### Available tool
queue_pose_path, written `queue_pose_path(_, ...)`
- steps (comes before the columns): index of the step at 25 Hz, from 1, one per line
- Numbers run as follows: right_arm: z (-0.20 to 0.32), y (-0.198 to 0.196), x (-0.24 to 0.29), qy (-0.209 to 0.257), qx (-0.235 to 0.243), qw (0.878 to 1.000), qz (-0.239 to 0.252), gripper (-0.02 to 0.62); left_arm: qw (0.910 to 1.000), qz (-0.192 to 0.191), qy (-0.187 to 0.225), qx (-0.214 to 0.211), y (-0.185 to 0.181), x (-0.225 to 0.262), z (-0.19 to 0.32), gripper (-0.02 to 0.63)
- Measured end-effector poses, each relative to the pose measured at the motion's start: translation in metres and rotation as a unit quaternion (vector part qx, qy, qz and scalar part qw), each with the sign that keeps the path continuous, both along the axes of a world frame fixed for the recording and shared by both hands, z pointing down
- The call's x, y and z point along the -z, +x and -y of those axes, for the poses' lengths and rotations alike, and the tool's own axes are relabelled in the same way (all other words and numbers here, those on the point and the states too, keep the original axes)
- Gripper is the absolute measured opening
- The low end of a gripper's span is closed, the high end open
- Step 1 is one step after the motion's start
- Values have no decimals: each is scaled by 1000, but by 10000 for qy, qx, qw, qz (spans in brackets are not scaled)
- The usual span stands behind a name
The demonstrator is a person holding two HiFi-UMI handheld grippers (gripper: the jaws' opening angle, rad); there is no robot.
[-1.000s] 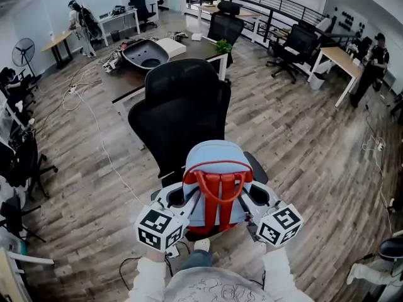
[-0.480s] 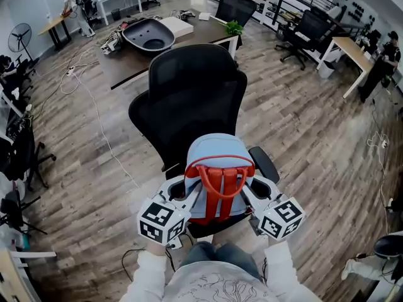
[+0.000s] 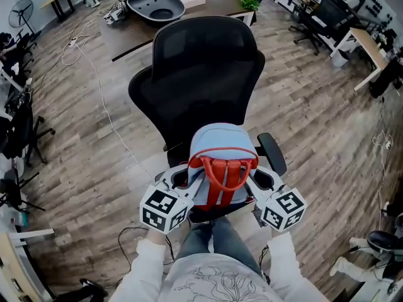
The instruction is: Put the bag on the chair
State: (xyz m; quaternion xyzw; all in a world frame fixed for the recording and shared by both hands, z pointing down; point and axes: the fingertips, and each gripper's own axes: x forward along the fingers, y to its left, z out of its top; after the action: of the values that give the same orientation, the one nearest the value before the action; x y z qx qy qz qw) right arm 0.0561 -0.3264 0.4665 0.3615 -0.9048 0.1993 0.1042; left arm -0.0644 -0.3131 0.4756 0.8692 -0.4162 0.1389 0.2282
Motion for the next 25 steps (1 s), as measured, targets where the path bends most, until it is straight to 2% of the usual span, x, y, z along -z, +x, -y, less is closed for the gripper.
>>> queue_pose_path(15,23,4,-105,-701,409,9942,-709,84,9958,379,-811,181,5,-103,17,84)
queue_pose_path(25,38,15,-171,-979,743,9838,-1309,87,9887,772,-1276,164,17,-168,25,84)
